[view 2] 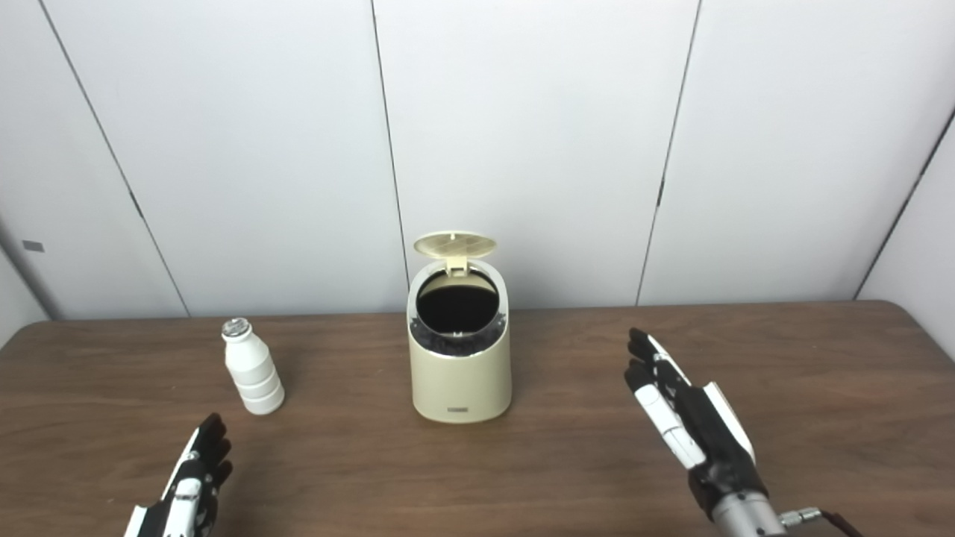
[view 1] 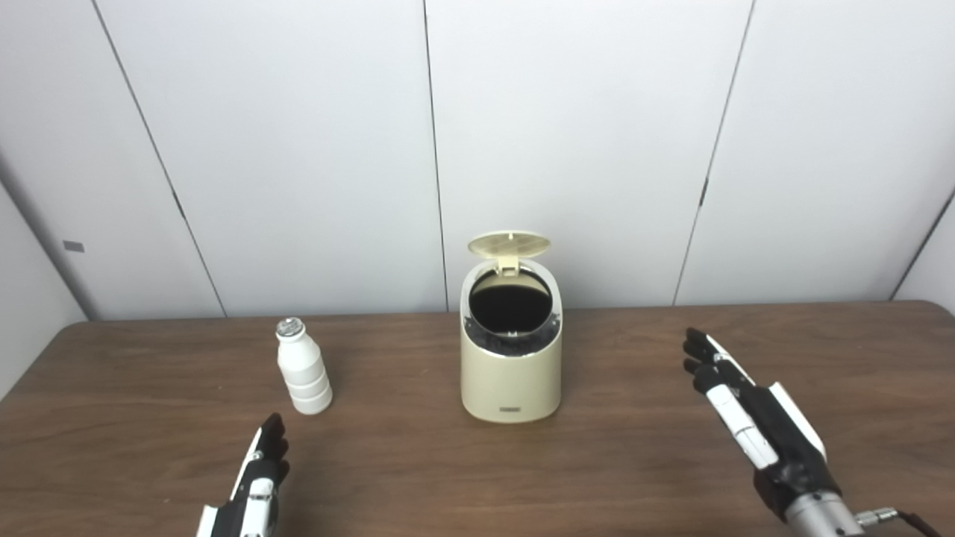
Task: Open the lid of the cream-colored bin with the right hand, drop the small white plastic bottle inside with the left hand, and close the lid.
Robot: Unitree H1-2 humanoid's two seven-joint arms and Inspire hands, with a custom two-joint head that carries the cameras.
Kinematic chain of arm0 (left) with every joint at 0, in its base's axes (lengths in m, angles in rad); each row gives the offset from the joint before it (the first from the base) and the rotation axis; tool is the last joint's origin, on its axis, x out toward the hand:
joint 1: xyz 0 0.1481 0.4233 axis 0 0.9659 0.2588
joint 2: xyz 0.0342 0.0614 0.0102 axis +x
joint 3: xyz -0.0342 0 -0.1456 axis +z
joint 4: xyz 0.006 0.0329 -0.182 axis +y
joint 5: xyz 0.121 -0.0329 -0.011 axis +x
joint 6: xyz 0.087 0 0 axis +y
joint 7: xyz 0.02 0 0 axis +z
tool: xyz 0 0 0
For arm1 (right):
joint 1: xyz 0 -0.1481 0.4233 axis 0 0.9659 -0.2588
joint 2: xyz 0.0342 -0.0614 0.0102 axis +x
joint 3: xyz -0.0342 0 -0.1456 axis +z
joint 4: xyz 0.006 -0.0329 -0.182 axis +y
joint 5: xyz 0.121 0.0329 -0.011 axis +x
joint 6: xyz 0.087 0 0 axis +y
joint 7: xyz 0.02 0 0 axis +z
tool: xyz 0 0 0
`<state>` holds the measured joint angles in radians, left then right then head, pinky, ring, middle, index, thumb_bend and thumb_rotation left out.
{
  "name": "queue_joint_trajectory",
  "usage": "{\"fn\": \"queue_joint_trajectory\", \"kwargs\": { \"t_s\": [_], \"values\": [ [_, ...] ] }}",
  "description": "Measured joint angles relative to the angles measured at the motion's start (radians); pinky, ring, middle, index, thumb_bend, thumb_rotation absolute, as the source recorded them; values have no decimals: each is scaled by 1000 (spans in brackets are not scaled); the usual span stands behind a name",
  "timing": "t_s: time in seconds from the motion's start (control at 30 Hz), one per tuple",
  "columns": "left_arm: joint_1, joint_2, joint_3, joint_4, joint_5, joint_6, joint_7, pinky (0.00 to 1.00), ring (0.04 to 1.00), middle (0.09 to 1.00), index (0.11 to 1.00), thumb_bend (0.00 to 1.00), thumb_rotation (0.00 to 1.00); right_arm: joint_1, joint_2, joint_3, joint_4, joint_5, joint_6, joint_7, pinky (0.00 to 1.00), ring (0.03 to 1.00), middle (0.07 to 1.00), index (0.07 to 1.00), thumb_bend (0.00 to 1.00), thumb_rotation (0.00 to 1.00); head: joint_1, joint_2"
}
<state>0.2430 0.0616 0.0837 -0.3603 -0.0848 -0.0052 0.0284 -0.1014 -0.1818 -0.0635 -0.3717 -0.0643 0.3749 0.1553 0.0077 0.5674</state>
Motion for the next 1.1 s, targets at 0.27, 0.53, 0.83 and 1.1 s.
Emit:
{"fn": "queue_joint_trajectory", "kwargs": {
  "t_s": [0.27, 0.53, 0.83, 1.1],
  "values": [
    [0, 2, 8, 0, 0, 8, -1, 1000, 1000, 1000, 1000, 354, 972, 55, 66, -42, 33, 107, -74, -27, 995, 979, 967, 952, 680, 940, 12, 41],
    [-1, 5, 15, 5, -1, 8, -4, 1000, 1000, 1000, 1000, 425, 916, 83, 75, -66, 91, 168, -195, -34, 1000, 1000, 991, 964, 722, 979, 20, 69],
    [-2, 7, 18, 6, -3, 7, -16, 996, 1000, 1000, 1000, 450, 808, 102, 85, -70, 105, 173, -242, -48, 1000, 1000, 991, 964, 728, 982, 38, 100],
    [-2, 3, 16, 6, 24, 7, 1, 979, 996, 1000, 993, 514, 823, 113, 81, -75, 117, 176, -269, -52, 1000, 1000, 993, 973, 716, 977, 153, 88]
  ]
}}
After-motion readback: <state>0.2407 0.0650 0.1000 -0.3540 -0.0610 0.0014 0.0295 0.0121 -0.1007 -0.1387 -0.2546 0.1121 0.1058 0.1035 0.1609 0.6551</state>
